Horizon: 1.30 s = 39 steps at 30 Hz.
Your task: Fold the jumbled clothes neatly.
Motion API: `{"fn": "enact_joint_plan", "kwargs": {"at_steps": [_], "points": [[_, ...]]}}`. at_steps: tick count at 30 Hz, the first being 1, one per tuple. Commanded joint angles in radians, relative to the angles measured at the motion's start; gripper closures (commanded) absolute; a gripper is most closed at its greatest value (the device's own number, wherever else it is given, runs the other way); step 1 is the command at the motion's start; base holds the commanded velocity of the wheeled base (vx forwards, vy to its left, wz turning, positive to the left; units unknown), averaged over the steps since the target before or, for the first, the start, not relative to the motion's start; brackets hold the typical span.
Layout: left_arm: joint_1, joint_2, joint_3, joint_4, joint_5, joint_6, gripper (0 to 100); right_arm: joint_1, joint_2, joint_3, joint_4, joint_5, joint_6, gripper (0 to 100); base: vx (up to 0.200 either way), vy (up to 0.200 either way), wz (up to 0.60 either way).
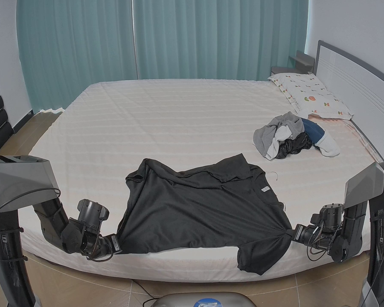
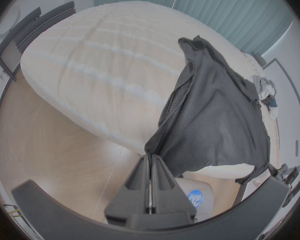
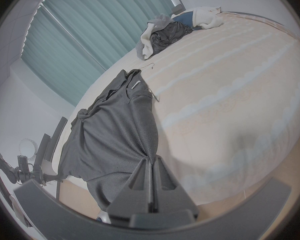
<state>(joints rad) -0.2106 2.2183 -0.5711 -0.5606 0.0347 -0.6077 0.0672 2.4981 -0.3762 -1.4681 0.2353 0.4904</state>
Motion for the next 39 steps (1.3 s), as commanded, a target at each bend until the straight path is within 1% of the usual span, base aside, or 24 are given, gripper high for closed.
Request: {"fn": "enact_joint_plan", "kwargs": {"at_steps": [1, 2, 4, 7, 11, 16, 19, 20, 26, 29, 31, 34, 36, 38, 39], "points": [[-0.004, -0.043, 0.008, 0.076, 0.001, 0.028, 100, -0.061, -0.041, 0.016, 0.0, 0.022, -0.026, 100, 0.0, 0.0, 0.0], [-0.004, -0.043, 0.008, 0.076, 0.001, 0.028, 100, -0.061, -0.041, 0.016, 0.0, 0.022, -0.026, 100, 0.0, 0.0, 0.0], [-0.001, -0.042, 0.005, 0.093, 0.002, 0.037, 100, -0.089, -0.056, 0.014, 0.0, 0.025, -0.027, 100, 0.0, 0.0, 0.0], [0.0, -0.035, 0.002, 0.093, 0.002, 0.037, 100, -0.092, -0.062, 0.022, 0.002, 0.045, -0.029, 100, 0.0, 0.0, 0.0], [0.005, -0.034, -0.001, 0.093, 0.002, 0.039, 100, -0.093, -0.062, 0.025, 0.002, 0.045, -0.032, 100, 0.0, 0.0, 0.0], [0.027, -0.02, -0.004, 0.09, 0.002, 0.043, 100, -0.072, -0.035, 0.039, -0.005, 0.045, -0.049, 100, 0.0, 0.0, 0.0], [0.027, -0.014, -0.006, 0.087, 0.002, 0.046, 100, -0.058, -0.018, 0.042, -0.011, 0.044, -0.058, 100, 0.0, 0.0, 0.0], [0.028, -0.014, -0.007, 0.085, 0.002, 0.045, 0, -0.058, -0.016, 0.045, -0.011, 0.045, -0.064, 0, 0.0, 0.0, 0.0], [0.033, -0.025, -0.016, 0.079, -0.006, 0.039, 0, -0.063, -0.03, 0.045, -0.024, 0.05, -0.058, 0, 0.0, 0.0, 0.0], [0.05, -0.035, -0.033, 0.077, -0.013, 0.032, 0, -0.073, -0.054, 0.043, -0.031, 0.053, -0.052, 0, 0.0, 0.0, 0.0], [0.074, -0.051, -0.056, 0.068, -0.019, 0.026, 0, -0.084, -0.085, 0.034, -0.034, 0.055, -0.023, 0, 0.0, 0.0, 0.0], [0.088, -0.075, -0.058, 0.03, -0.073, -0.009, 0, -0.089, -0.122, 0.017, -0.034, 0.056, 0.08, 0, 0.0, 0.0, 0.0], [0.091, -0.095, -0.059, -0.002, -0.107, -0.07, 0, -0.089, -0.119, 0.0, -0.034, 0.055, 0.132, 0, 0.0, 0.0, 0.0], [0.093, -0.114, -0.062, -0.031, -0.139, -0.139, 0, -0.089, -0.11, -0.015, -0.035, 0.055, 0.157, 0, 0.0, 0.0, 0.0], [0.093, -0.118, -0.064, -0.038, -0.154, -0.158, 0, -0.09, -0.105, -0.023, -0.035, 0.055, 0.165, 0, 0.0, 0.0, 0.0]]}}
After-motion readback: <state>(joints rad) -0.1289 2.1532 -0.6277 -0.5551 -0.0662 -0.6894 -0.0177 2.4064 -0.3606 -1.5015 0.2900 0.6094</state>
